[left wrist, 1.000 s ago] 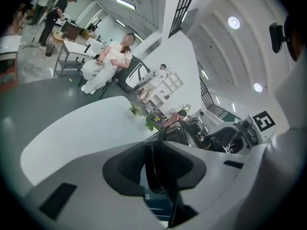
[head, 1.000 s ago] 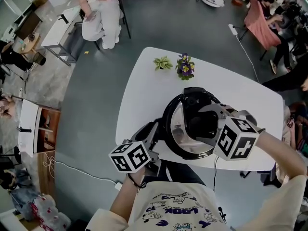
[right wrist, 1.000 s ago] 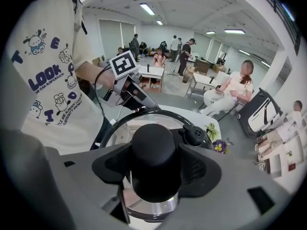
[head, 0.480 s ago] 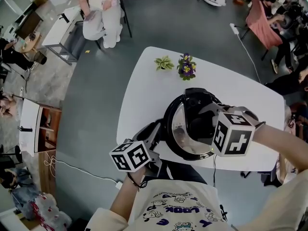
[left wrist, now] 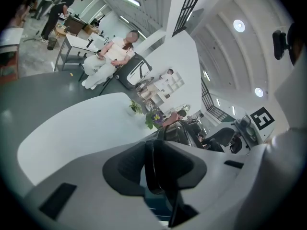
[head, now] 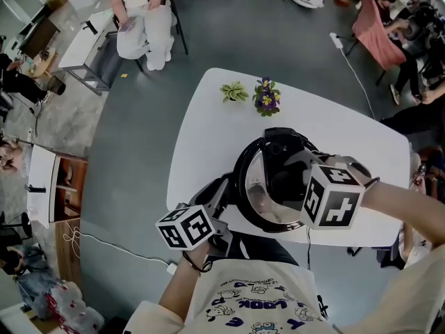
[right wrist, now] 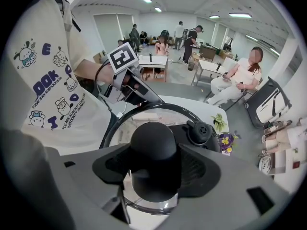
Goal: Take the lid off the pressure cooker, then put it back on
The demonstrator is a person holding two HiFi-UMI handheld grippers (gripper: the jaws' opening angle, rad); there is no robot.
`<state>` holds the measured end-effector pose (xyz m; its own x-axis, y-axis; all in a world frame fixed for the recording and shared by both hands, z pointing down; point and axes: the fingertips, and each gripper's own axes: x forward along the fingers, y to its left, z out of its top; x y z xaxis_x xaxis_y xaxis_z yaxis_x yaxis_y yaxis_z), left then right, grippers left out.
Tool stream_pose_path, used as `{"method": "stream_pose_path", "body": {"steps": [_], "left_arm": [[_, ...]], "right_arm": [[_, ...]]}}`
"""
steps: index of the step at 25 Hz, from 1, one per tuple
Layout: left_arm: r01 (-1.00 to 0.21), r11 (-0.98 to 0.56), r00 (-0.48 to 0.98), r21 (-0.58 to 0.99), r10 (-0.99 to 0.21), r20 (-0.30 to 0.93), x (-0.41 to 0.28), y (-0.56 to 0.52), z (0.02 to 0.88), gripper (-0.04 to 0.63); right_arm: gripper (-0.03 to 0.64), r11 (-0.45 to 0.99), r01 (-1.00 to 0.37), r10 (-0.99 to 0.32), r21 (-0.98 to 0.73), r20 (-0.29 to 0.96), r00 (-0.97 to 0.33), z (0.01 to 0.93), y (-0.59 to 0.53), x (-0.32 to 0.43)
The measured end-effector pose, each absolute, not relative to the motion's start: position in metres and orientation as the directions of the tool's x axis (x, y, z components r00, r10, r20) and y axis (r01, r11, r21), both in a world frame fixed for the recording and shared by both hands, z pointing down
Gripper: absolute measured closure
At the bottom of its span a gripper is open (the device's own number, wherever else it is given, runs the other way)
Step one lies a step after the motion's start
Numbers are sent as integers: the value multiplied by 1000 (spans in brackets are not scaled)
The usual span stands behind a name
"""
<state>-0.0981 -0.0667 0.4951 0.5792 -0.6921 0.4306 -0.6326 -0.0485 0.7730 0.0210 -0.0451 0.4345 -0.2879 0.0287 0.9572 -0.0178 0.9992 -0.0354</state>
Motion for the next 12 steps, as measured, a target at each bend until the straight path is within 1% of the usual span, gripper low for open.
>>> {"method": "stream_pose_path", "body": {"steps": [12], "left_arm": [[-632, -42, 572, 774, -699, 430, -97, -65, 497, 472]], "right_arm": [[308, 994, -104, -14, -17, 956, -294, 436, -47, 20]]}}
